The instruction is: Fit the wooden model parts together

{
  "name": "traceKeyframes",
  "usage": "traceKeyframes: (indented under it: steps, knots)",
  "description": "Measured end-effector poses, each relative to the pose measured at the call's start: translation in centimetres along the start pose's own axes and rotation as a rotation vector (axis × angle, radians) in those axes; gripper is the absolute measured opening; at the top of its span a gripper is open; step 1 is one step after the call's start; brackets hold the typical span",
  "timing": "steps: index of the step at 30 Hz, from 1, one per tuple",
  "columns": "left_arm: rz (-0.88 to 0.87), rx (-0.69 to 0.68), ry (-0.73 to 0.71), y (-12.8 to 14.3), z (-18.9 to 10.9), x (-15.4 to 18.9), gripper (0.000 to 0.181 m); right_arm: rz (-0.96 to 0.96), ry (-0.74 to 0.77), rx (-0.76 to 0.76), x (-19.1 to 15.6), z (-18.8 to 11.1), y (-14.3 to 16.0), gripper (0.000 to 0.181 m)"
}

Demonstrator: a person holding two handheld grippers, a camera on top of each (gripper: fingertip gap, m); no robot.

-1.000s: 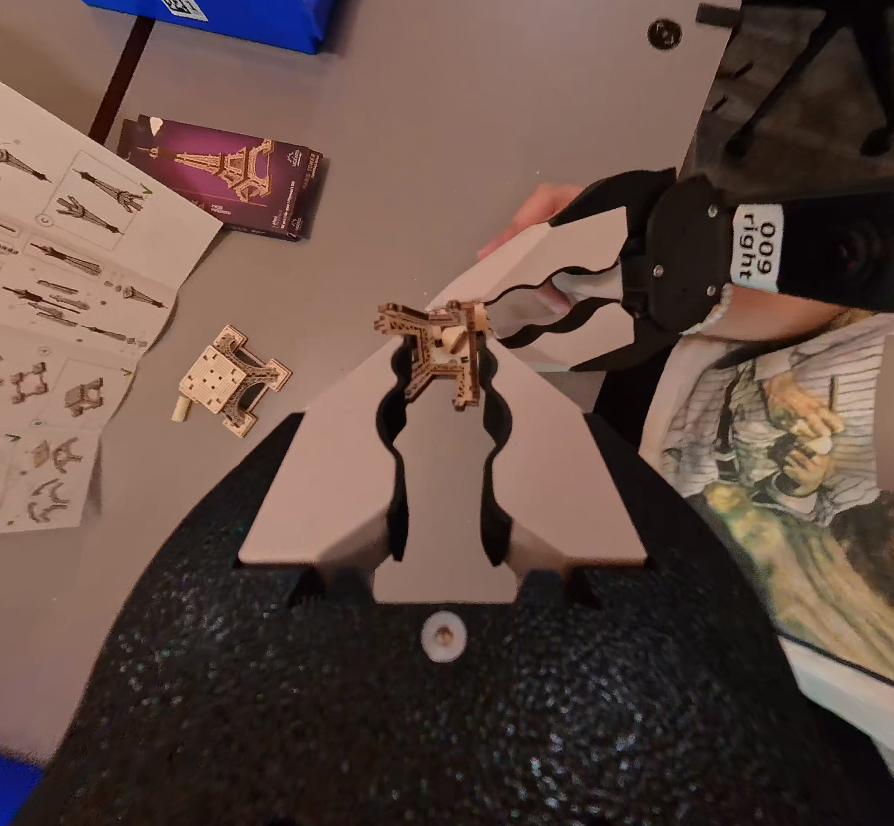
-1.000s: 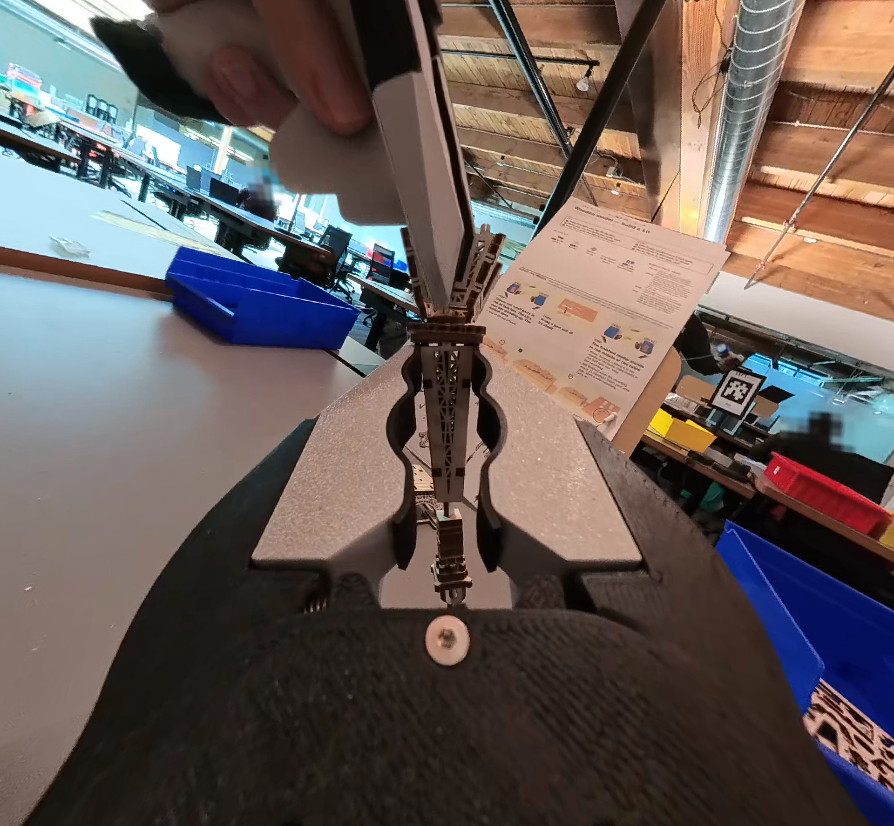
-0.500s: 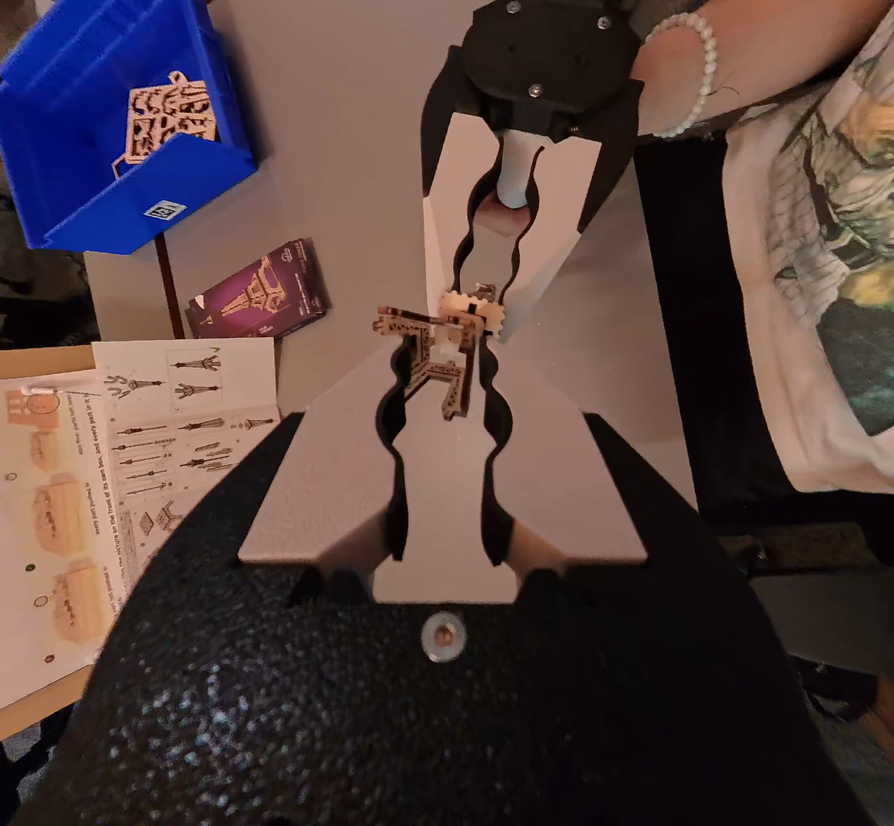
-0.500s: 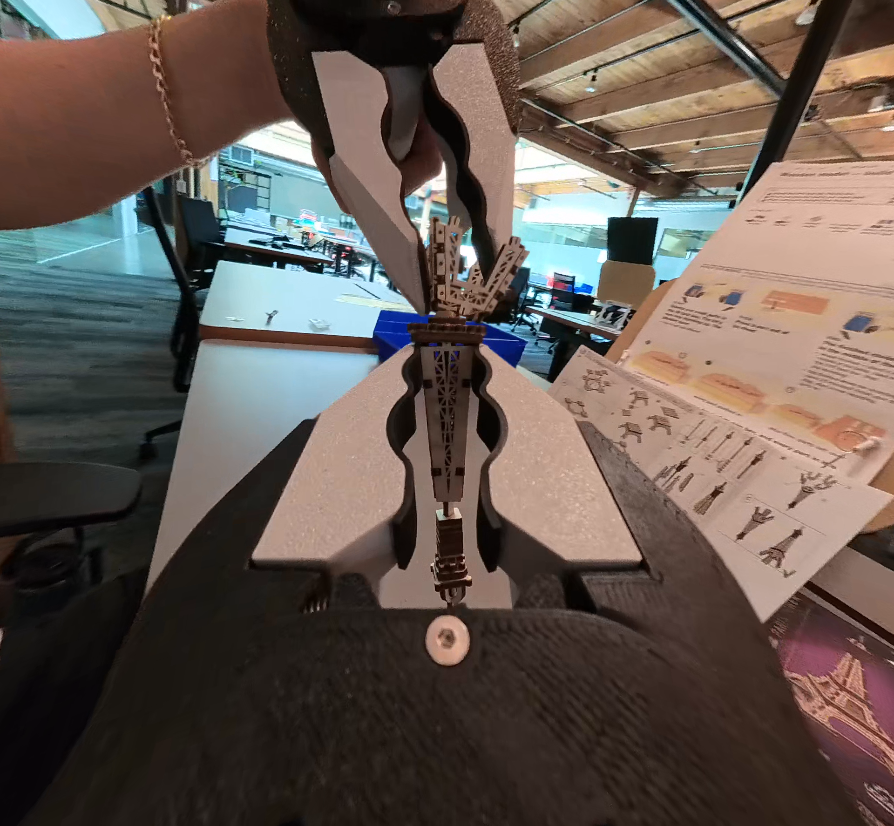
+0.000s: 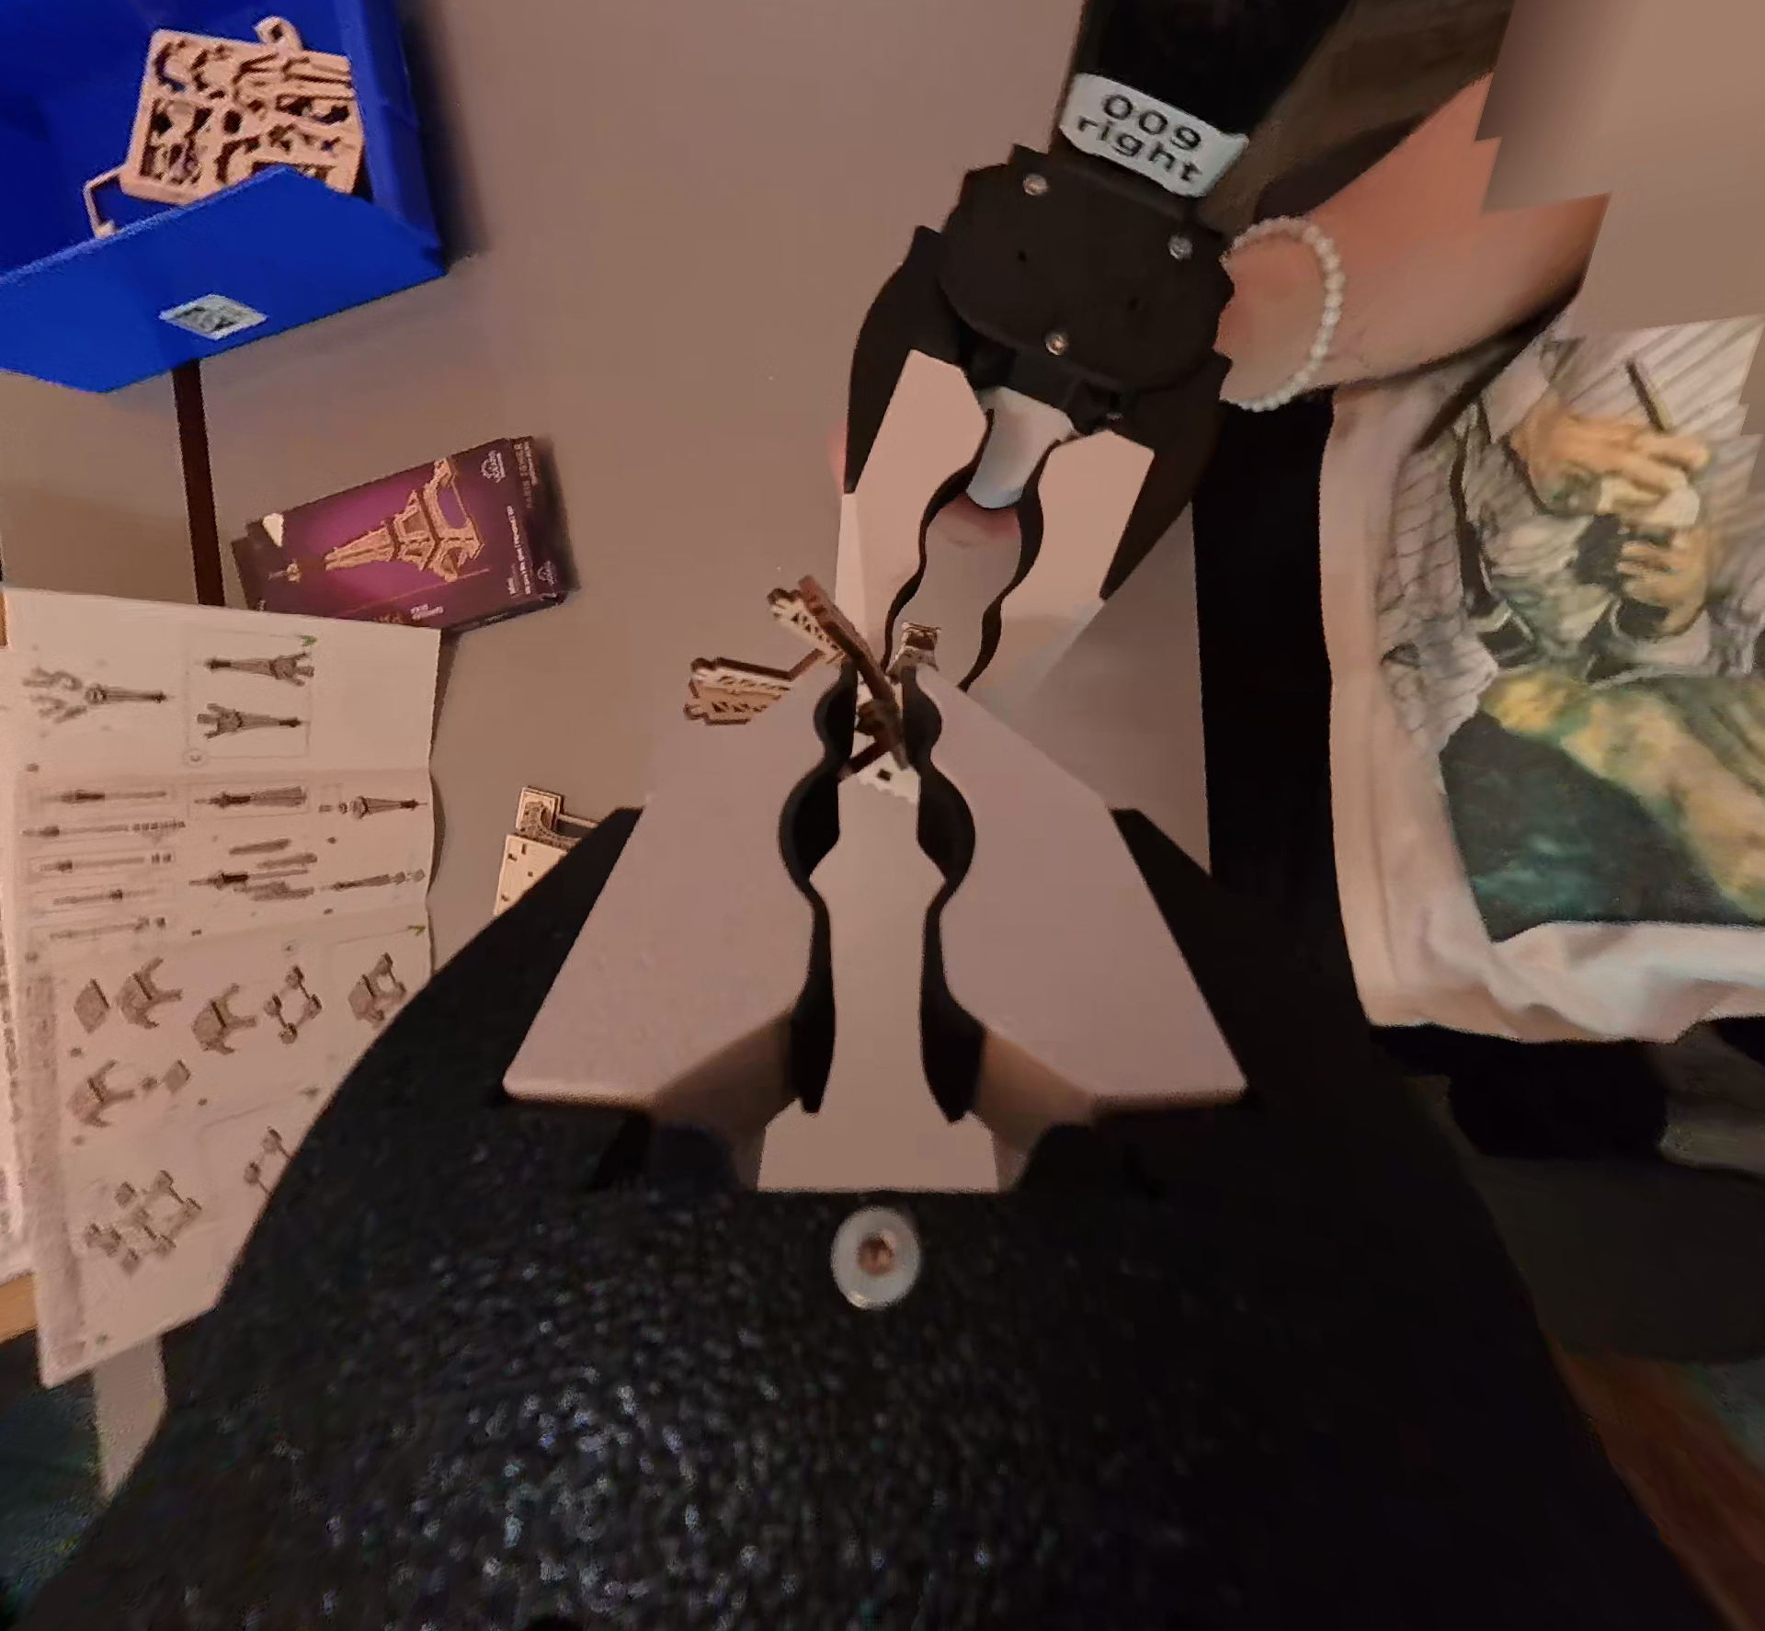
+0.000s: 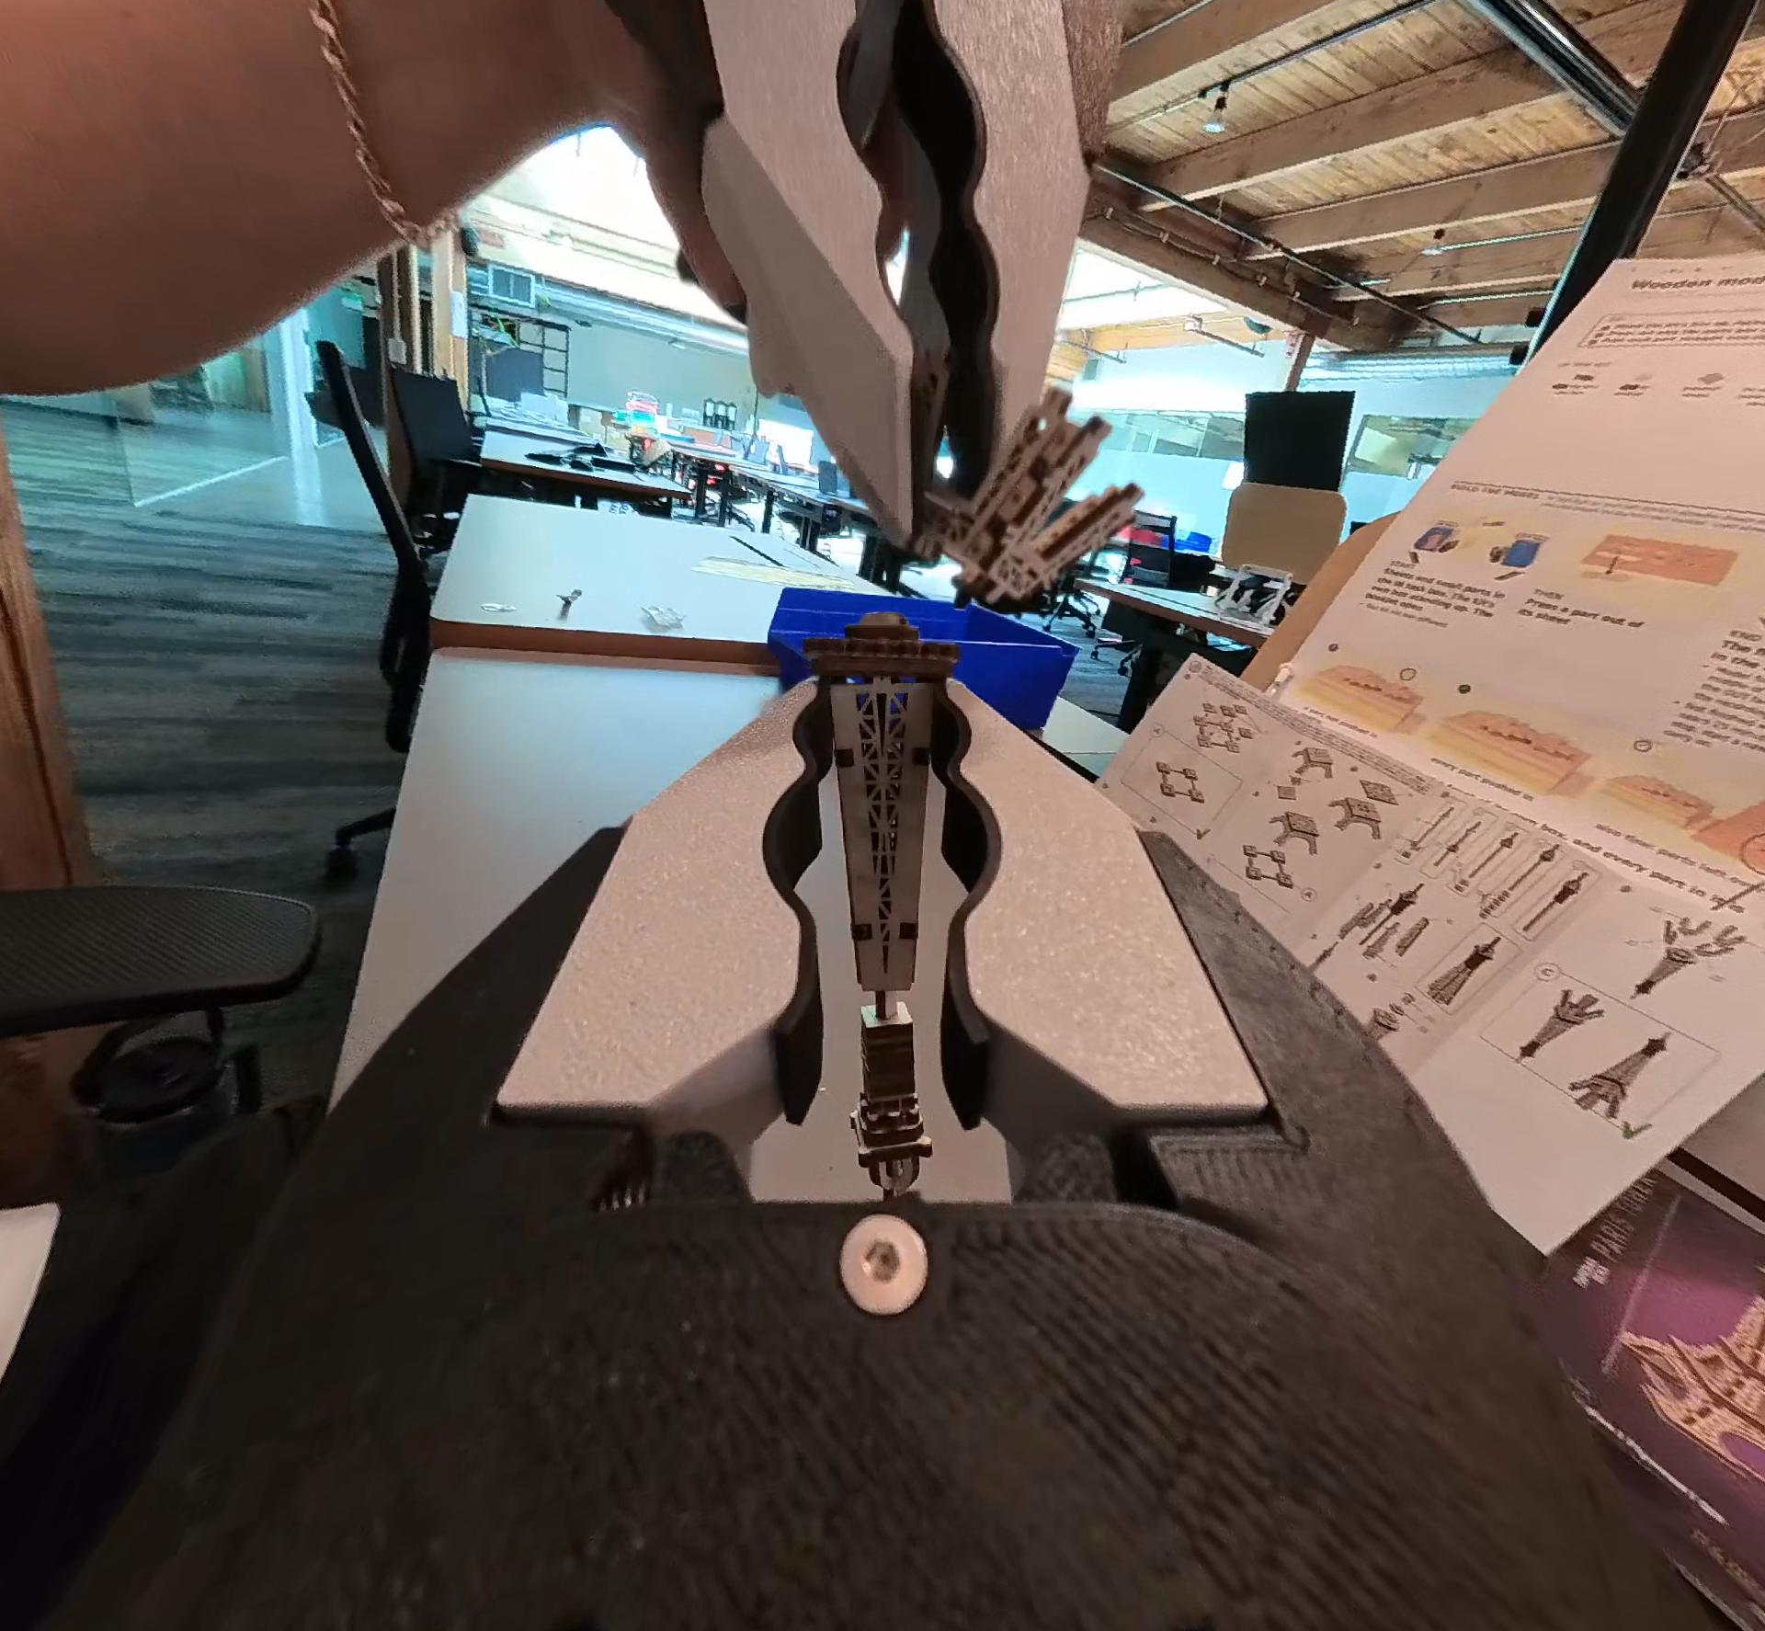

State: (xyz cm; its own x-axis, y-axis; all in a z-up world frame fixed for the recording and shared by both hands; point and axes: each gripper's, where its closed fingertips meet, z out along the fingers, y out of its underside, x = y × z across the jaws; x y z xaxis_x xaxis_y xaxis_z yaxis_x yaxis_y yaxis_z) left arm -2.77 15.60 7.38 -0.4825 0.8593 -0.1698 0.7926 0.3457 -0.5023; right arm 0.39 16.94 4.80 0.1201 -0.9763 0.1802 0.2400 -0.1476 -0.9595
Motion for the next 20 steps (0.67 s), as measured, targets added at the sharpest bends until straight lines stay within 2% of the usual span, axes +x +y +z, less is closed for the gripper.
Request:
traceKeyframes:
  steps: [4, 8, 13, 17, 20]
  knots:
    - [-0.284, -0.023, -0.005, 0.1, 0.8, -0.2, 0.006, -0.007, 0.072, 0.006, 1.0, -0.2, -0.1, 0.018]
    - [-0.384, -0.006, -0.100, 0.3, 1.6, -1.3, 0.012, -0.063, 0.167, -0.023, 2.1, -0.4, 0.0, 0.018]
    - [-0.369, -0.059, -0.123, 1.2, 2.3, -0.6, 0.031, -0.079, 0.224, -0.063, 2.7, -0.5, 0.6, 0.018]
    - [-0.280, -0.118, -0.234, 1.9, 1.8, -1.2, 0.032, -0.016, 0.235, -0.045, 3.1, -0.7, 0.5, 0.018]
    - [-0.231, -0.140, -0.261, 2.0, 1.5, -1.1, 0.030, -0.004, 0.217, -0.042, 3.1, -0.7, 0.6, 0.018]
